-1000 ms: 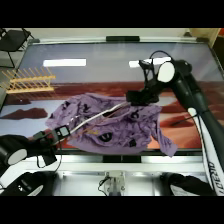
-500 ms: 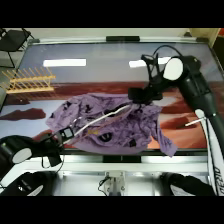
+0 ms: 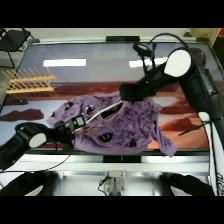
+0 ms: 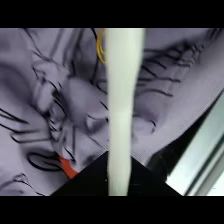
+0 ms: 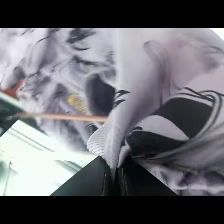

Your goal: Fold the shirts.

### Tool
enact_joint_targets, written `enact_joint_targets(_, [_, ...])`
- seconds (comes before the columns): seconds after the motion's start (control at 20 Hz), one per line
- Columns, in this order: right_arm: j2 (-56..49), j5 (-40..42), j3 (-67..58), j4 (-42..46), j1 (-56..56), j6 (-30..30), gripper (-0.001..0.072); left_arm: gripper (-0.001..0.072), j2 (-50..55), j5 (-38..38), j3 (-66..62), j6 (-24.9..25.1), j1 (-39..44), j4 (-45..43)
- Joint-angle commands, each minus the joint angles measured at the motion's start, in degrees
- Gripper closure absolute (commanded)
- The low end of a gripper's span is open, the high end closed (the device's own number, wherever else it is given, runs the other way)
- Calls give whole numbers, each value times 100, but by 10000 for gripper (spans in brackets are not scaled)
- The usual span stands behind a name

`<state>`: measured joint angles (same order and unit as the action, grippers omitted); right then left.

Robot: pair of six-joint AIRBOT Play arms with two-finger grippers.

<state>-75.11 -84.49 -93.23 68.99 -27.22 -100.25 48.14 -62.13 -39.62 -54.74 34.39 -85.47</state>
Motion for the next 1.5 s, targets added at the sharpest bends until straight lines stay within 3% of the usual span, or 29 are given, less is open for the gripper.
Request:
enact_joint_targets(0.0, [7,-24,-219,52,-385,50,615,657,363,24,-402,868,9,-28])
enact_joint_targets(0.35, [4,-234,-728,225,-442,48,615,656,675,673,-420,944,562,-59])
enact_joint_targets(0.5, [7,-566,-728,0,-444,50,615,657,881,1012,-417,538,472,9])
enact_joint_targets(0.6, [4,-577,-728,-260,-444,24,614,657,1060,1226,-420,522,367,258])
enact_joint_targets(0.75, [4,-866,-728,-46,-442,-317,596,656,1123,1405,-501,278,232,315])
enact_joint_targets(0.8, [4,-896,-728,151,-442,-348,475,657,1123,1408,-540,282,199,321])
enact_joint_targets(0.85, [4,-868,-728,240,-435,-365,204,657,1123,1412,-555,302,190,319])
enact_joint_targets(0.9, [17,-859,-737,271,-385,-358,139,657,1123,1405,-555,306,181,321])
enact_joint_targets(1.2, [457,-1078,-1530,479,925,-199,139,657,1126,1307,-568,310,181,321])
enact_joint_targets(1.3, [503,-1641,-1554,1121,1740,527,146,657,1126,1250,-568,343,181,321])
enact_joint_targets(1.4, [297,-2164,-1508,2037,2173,2470,156,657,1123,964,-595,522,181,317])
enact_joint_targets(1.45, [192,-1993,-1488,1624,2413,3226,156,657,1126,798,-614,577,164,317])
